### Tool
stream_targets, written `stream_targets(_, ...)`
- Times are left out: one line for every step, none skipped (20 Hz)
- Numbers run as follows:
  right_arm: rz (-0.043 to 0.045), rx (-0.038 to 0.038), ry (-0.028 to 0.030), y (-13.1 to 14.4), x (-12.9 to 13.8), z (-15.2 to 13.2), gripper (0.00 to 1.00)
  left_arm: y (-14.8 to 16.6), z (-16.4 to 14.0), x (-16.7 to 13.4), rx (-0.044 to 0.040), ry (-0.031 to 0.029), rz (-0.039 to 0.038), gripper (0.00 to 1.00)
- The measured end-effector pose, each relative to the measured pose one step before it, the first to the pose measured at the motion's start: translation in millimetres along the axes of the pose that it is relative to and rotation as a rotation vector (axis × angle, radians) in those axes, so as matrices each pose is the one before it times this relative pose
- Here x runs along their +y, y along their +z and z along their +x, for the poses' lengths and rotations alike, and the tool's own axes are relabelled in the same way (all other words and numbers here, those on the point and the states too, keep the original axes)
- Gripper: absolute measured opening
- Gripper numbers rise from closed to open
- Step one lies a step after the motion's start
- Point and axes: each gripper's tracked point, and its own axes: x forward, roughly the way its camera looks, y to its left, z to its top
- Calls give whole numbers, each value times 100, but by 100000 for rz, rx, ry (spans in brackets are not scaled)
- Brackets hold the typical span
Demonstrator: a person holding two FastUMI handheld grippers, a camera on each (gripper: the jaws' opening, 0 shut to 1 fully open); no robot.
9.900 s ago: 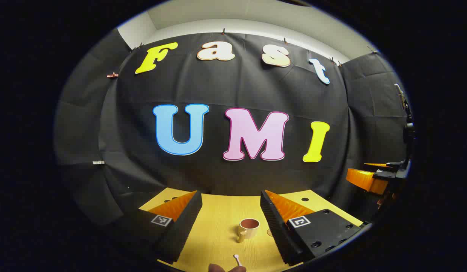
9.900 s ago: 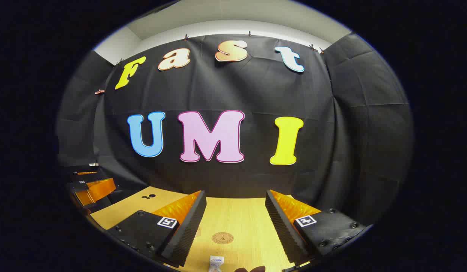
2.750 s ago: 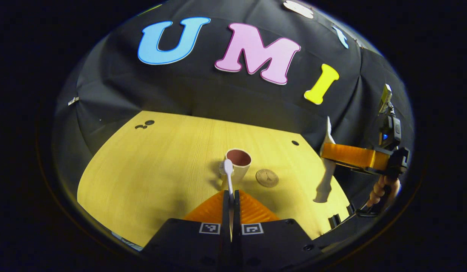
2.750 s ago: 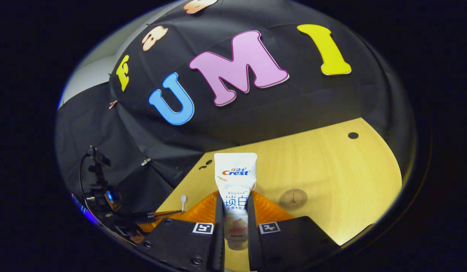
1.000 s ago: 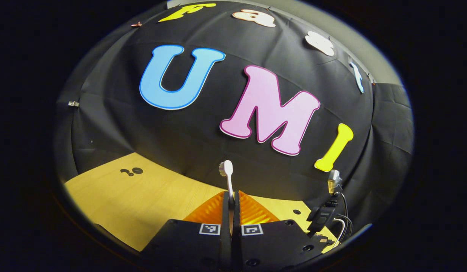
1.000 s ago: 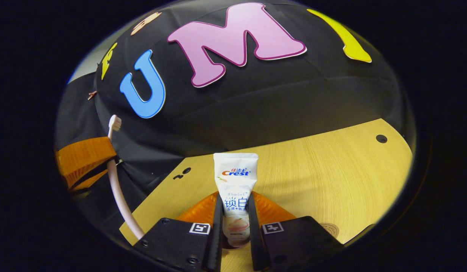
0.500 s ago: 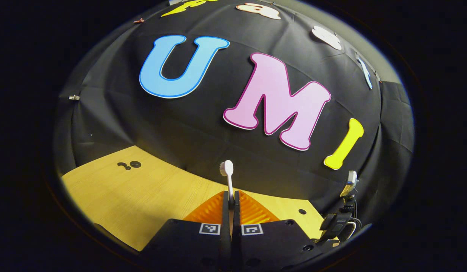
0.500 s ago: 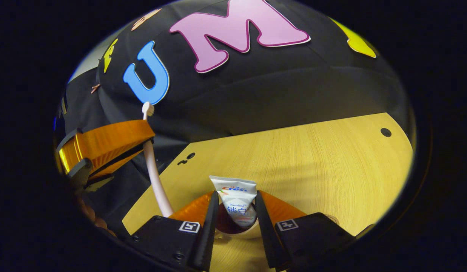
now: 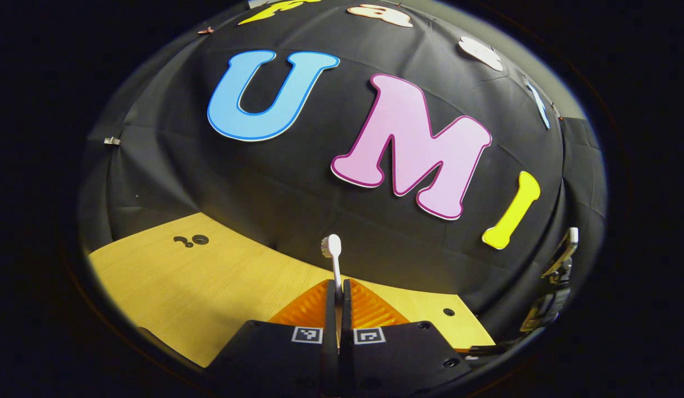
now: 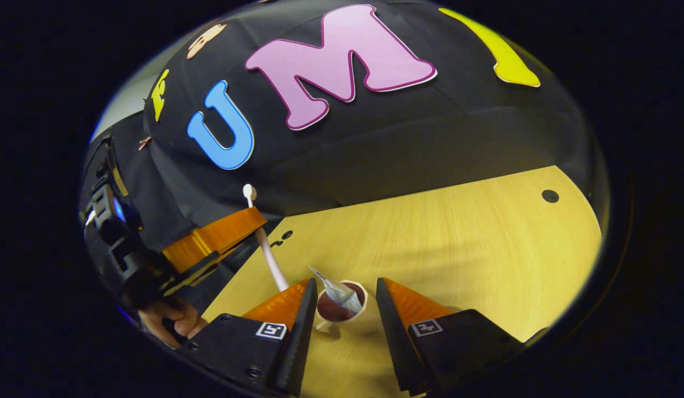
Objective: Put the toothbrush and toothpaste on the desktop into the cup, then pick up the cup and place it on the coaster on the desktop.
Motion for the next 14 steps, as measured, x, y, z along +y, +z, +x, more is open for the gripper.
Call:
stream_targets(-713,631,-232,-307,-317,-1455,66,-161,311,71,-354,676,-192,6)
stream_targets(-1247,501,-559,-522,-260,-1470,66,-246,329,48,-113,371,-421,6)
stream_targets(-1694,854,-866,-736,-378,-1426,66,-375,277,68,257,367,-288,6)
stream_targets(-1379,2001,-585,-1039,-277,-1431,66,-254,229,46,272,519,-32,6)
stream_targets(-320,2197,282,-1078,-220,-1247,66,-261,187,83,31,280,-102,6)
stream_targets(580,2091,95,-1004,-294,-1230,66,-226,195,7,-175,190,-229,6)
stream_targets(1180,1782,443,-858,-253,-1063,66,-258,77,27,-244,298,-44,6)
stream_targets(1085,1386,-107,-666,-407,-881,66,-274,9,109,-26,435,75,6)
stream_targets(873,702,-616,-581,-666,-690,66,-396,153,178,148,481,262,6)
stream_targets(654,854,-672,-496,-562,-613,66,-385,55,61,525,565,887,6)
stream_targets(735,522,-1158,-402,-662,-438,66,-514,206,179,399,1071,1318,6)
stream_targets(777,615,-664,-426,-729,-370,66,-439,113,109,462,703,1288,6)
stream_targets(710,617,-655,-299,-583,-246,66,-344,74,58,110,390,986,6)
stream_targets(724,45,-343,-92,-574,-143,66,-402,53,-174,399,-350,440,6)
